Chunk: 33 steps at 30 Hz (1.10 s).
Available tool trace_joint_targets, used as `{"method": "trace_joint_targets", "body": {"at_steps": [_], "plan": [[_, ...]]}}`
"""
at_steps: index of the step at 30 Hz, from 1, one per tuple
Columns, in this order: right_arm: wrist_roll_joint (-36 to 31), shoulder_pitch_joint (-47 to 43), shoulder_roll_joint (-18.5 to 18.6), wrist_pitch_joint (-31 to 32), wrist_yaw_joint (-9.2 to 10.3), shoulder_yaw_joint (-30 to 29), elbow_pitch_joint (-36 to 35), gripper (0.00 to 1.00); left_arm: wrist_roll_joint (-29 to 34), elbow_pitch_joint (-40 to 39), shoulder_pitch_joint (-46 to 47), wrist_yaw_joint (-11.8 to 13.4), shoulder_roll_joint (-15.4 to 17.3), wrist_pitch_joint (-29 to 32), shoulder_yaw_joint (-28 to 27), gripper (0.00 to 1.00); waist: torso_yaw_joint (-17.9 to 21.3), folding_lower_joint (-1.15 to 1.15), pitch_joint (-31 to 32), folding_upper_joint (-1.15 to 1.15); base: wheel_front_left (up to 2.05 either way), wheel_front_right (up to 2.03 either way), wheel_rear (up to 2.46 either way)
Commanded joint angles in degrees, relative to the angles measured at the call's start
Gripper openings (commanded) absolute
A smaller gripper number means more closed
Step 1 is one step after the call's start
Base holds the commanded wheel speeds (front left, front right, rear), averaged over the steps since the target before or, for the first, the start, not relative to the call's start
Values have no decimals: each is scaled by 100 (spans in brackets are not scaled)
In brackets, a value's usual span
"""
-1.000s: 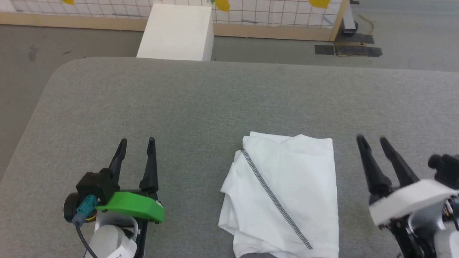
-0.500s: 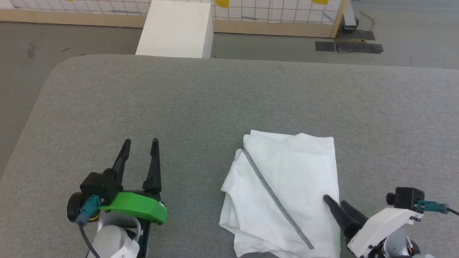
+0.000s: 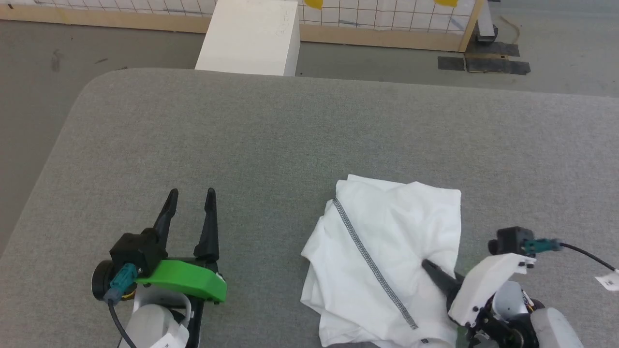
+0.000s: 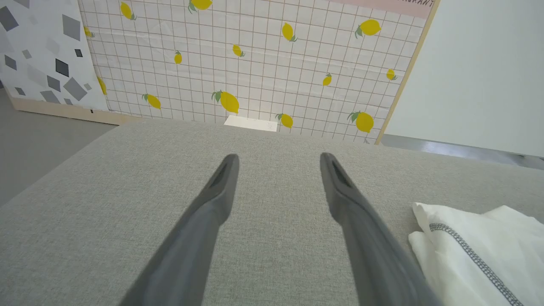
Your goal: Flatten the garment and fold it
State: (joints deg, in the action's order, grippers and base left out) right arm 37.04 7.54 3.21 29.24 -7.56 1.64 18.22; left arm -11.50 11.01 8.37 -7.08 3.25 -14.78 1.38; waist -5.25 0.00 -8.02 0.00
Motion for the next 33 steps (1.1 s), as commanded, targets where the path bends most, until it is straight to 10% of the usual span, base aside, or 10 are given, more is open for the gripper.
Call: {"method": "trace_joint_targets", "body": {"at_steps": [1,8,17,33], "plan": [[-221,10,-33,175,8,84,47,0,23,12,-18,-40,0,-22,-1,100,23,0,-4,0,0,0,0],[-1860,228,100,1050,8,241,-864,0,47,-106,-48,-40,30,-22,-122,100,460,0,-115,0,0,0,0],[-2954,850,1604,1552,8,826,-1759,0,164,-424,168,-40,119,-22,-102,100,1464,0,-515,0,0,0,0],[-3703,2351,2794,-78,8,547,60,0,320,-909,721,-35,567,205,9,100,2507,0,-1602,0,0,0,0]]}}
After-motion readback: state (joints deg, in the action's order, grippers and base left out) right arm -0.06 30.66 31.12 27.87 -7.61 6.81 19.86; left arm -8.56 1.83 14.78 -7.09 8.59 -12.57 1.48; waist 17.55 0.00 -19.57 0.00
